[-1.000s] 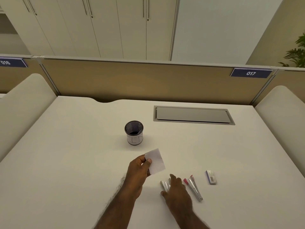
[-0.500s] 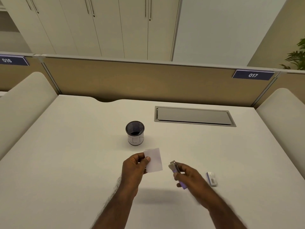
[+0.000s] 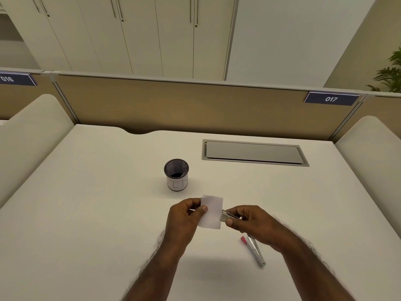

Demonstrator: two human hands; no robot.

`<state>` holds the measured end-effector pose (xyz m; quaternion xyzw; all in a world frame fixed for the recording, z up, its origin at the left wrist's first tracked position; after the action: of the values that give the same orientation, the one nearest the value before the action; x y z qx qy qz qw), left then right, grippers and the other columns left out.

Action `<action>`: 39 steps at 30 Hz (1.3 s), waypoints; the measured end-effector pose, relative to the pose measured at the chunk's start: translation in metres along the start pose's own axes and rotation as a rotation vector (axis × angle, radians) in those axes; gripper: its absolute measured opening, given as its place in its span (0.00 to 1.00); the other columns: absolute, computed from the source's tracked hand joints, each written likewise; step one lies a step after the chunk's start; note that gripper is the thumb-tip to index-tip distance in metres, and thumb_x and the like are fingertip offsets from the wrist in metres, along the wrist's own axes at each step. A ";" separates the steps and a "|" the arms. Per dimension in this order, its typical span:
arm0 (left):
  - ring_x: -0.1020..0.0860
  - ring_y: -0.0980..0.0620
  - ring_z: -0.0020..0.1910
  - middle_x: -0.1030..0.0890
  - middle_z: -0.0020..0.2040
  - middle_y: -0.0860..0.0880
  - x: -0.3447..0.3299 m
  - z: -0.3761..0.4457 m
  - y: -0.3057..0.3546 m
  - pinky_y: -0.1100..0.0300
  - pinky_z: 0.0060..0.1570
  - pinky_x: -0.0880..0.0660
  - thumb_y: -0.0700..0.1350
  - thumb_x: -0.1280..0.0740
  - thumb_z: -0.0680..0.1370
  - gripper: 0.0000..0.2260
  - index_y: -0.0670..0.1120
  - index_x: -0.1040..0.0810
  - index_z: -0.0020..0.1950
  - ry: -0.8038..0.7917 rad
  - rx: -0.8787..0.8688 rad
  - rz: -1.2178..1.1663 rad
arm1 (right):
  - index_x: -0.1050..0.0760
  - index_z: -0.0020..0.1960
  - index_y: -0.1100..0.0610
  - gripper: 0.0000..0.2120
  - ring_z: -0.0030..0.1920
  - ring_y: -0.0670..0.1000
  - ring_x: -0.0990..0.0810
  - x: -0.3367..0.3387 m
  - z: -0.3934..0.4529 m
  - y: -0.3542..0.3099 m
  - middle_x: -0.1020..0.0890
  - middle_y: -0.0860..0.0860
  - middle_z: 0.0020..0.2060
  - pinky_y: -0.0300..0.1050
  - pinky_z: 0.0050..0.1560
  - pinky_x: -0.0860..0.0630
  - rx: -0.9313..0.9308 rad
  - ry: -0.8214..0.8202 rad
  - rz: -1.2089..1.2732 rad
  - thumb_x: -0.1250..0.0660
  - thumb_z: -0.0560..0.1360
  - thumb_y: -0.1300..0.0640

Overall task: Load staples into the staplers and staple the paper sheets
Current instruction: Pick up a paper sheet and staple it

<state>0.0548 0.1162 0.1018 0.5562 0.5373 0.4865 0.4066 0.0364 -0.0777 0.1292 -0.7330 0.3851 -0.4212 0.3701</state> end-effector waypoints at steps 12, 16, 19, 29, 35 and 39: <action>0.19 0.50 0.39 0.14 0.41 0.54 -0.010 -0.008 0.002 0.55 0.42 0.19 0.40 0.28 0.74 0.08 0.54 0.17 0.44 -0.122 0.003 0.055 | 0.17 0.42 0.53 0.08 0.32 0.43 0.29 -0.006 0.006 -0.004 0.22 0.43 0.30 0.32 0.32 0.33 0.046 -0.046 -0.006 0.28 0.72 0.48; 0.18 0.47 0.41 0.14 0.40 0.54 -0.011 -0.010 0.004 0.51 0.44 0.19 0.40 0.29 0.75 0.09 0.55 0.17 0.43 -0.141 0.006 0.057 | 0.17 0.42 0.54 0.10 0.34 0.44 0.25 -0.007 0.008 0.000 0.20 0.45 0.33 0.37 0.37 0.31 0.042 -0.011 0.007 0.27 0.71 0.47; 0.18 0.48 0.40 0.14 0.40 0.54 -0.011 -0.012 0.006 0.50 0.44 0.19 0.39 0.29 0.75 0.10 0.55 0.16 0.43 -0.162 0.009 0.040 | 0.18 0.42 0.55 0.16 0.35 0.45 0.25 -0.008 0.008 0.003 0.20 0.48 0.34 0.42 0.39 0.31 0.033 0.002 0.028 0.27 0.67 0.42; 0.17 0.52 0.37 0.14 0.40 0.50 -0.011 -0.016 0.005 0.55 0.40 0.18 0.37 0.29 0.75 0.08 0.50 0.16 0.45 -0.190 0.032 0.012 | 0.17 0.40 0.52 0.07 0.35 0.46 0.25 -0.007 0.010 0.006 0.20 0.47 0.33 0.41 0.39 0.28 0.071 -0.049 0.060 0.27 0.70 0.49; 0.17 0.54 0.37 0.14 0.41 0.50 -0.010 -0.016 0.003 0.59 0.38 0.19 0.37 0.29 0.75 0.08 0.51 0.17 0.44 -0.194 0.048 0.022 | 0.17 0.42 0.56 0.07 0.33 0.45 0.26 -0.011 0.009 0.003 0.20 0.46 0.33 0.36 0.36 0.29 0.066 -0.044 0.079 0.27 0.72 0.52; 0.17 0.49 0.40 0.15 0.44 0.47 -0.005 -0.014 -0.002 0.57 0.39 0.18 0.38 0.30 0.75 0.06 0.49 0.17 0.46 -0.161 0.066 0.033 | 0.18 0.44 0.54 0.10 0.35 0.43 0.26 -0.013 0.004 0.007 0.22 0.44 0.33 0.35 0.34 0.30 0.010 -0.085 0.108 0.29 0.73 0.46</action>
<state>0.0411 0.1106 0.1026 0.6153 0.5094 0.4290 0.4218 0.0339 -0.0684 0.1172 -0.7265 0.4059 -0.3710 0.4121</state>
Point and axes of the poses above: each hand's wrist, its own z-axis towards the middle knuckle, its own x-axis out of the back of the hand, y = z × x, the point moved 3 cm from there along z, towards the middle knuckle
